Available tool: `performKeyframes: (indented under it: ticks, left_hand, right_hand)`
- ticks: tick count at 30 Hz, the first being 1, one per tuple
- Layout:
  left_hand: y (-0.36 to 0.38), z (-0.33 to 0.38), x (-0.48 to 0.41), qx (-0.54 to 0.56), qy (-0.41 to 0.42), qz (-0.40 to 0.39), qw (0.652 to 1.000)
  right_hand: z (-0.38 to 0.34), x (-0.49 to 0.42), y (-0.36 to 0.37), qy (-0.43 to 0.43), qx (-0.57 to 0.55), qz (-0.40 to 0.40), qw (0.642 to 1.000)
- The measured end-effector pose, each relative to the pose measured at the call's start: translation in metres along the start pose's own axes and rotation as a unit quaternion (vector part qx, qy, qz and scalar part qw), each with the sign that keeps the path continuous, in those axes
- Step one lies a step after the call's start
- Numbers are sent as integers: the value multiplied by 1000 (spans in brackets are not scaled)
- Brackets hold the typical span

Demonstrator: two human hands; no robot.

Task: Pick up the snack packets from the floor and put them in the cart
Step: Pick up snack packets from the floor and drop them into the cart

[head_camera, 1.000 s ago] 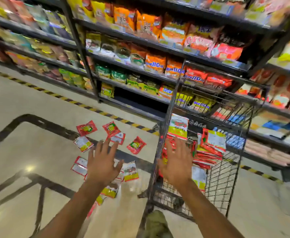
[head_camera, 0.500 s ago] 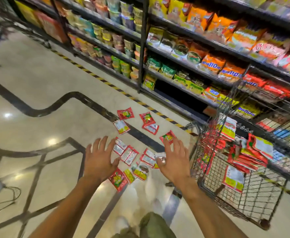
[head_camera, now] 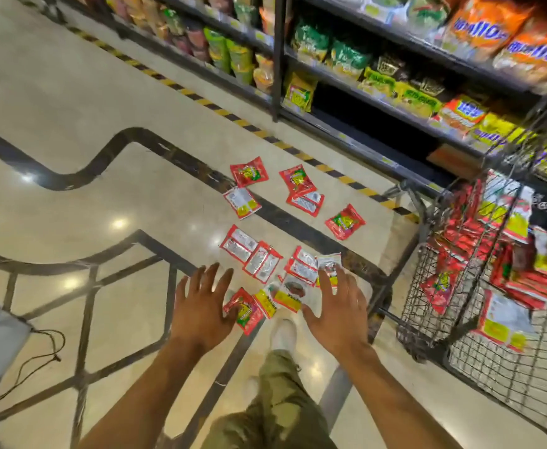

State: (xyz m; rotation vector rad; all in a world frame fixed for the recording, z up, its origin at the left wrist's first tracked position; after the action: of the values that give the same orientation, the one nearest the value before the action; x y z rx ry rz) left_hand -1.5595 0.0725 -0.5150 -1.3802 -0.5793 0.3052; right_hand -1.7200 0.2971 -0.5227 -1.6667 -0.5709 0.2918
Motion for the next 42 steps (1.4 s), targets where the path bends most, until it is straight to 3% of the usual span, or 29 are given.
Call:
performKeyframes:
  ticks: [12,22,28,32,37,42]
  left_hand:
    - [191,-18,-78,11,74,-99,992]
    - [431,-1,-141,27,159,-133,978]
    - [584,12,-168,32,162,-148,975]
    - [666,22,-182,70,114,-156,979]
    - [715,35,-190,97,42,-96,990]
    - [733,37,-183,134,-16,-104,985]
  right_hand:
    - [10,-41,202,74,-14,-62,995]
    - [65,-51,434,221,-85,-83,968]
    - [109,-66,572,310,-137,-80,938]
    - [135,-76,647,400,-188,-66,895]
    - [161,-78,707,576,-251,-63,776]
    - [167,-75,727,609,-331,-24,720]
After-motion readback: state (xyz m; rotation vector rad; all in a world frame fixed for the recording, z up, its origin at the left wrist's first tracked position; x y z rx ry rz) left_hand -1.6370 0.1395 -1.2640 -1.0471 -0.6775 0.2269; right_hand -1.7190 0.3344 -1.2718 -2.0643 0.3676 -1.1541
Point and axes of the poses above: each hand's wrist, its own x-axis away from the middle knuckle, its own y-axis out of the palm, z = x × y, the point moved 5 cm from there along -x, towards the middle knuckle, and after that the axes turned 14 degrees about z, right-handed, at the moved point
